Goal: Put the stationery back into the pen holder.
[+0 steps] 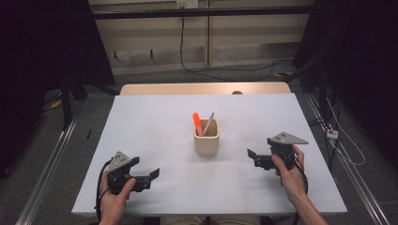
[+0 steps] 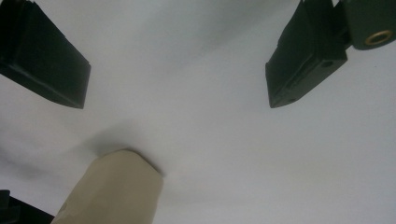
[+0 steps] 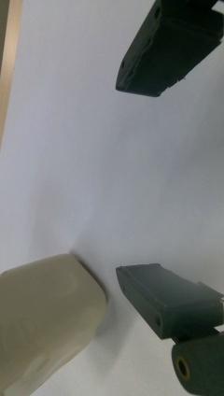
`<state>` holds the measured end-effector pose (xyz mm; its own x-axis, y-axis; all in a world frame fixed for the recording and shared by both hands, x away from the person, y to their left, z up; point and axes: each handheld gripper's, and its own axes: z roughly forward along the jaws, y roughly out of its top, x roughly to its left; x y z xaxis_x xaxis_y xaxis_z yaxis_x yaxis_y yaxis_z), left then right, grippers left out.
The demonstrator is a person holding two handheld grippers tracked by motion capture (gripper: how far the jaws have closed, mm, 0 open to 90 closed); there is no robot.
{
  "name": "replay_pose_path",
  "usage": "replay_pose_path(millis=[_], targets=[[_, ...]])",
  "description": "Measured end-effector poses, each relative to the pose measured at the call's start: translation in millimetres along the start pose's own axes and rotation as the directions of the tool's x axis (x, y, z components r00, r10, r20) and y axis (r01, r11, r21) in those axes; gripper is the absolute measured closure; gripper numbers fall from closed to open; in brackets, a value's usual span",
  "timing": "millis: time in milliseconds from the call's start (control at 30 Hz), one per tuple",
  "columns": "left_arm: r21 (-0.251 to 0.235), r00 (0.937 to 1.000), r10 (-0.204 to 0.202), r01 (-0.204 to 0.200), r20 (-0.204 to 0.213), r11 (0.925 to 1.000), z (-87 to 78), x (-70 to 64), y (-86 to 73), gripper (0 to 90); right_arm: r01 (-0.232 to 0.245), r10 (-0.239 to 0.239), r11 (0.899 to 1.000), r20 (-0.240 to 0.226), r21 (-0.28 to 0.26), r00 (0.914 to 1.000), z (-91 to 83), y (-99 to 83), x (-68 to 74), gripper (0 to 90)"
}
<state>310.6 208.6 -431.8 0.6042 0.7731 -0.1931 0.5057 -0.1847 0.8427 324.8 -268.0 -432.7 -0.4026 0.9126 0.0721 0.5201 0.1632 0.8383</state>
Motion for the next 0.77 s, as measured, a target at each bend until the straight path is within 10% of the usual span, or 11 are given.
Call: replay_pose_path(millis=[767], targets=[[-0.003, 0.9995, 0.012, -0.012, -0.029, 0.9999, 0.8, -0.9, 0.4, 6.8, -0.038, 0.039, 0.999, 0.069, -0.019, 0.9969, -21.0, -35.2, -9.2, 9.9]])
